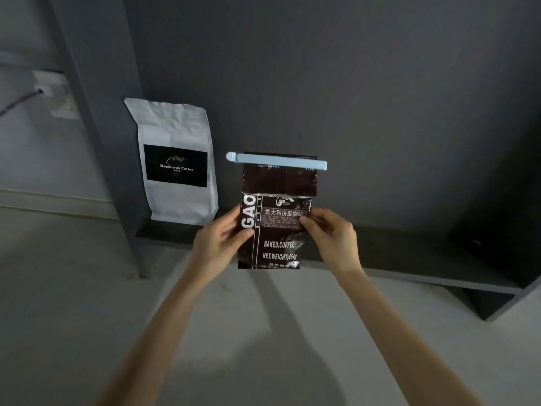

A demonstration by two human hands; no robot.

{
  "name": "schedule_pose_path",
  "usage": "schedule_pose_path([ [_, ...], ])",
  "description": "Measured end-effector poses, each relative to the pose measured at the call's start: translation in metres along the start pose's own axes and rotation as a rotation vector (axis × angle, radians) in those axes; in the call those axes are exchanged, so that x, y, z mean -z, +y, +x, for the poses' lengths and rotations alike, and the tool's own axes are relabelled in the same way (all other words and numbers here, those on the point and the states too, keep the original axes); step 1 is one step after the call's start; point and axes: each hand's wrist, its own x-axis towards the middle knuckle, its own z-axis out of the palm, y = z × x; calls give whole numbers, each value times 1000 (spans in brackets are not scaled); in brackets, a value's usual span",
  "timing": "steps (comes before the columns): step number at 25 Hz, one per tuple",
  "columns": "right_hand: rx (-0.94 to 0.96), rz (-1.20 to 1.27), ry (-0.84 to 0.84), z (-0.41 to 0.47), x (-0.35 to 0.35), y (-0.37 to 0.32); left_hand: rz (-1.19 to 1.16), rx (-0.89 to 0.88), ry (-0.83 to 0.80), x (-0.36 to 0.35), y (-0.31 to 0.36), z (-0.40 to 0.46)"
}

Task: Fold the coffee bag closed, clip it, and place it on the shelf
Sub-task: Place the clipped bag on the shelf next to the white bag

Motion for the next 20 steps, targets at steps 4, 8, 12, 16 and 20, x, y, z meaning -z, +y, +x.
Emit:
schedule_pose_path([
  [4,33,3,12,32,-21,-7,20,-10,45,13,-10,36],
  [8,46,14,42,57,-41,-8,7,-8,81,17,-19,64],
  [12,30,-6,26,72,-55,5,-8,-16,91,15,-35,75],
  [16,6,-85,23,69,-67,25,-6,29,98,9,-64,73],
  [20,35,-125,28,72,-68,26,2,37,93,9,-69,77],
])
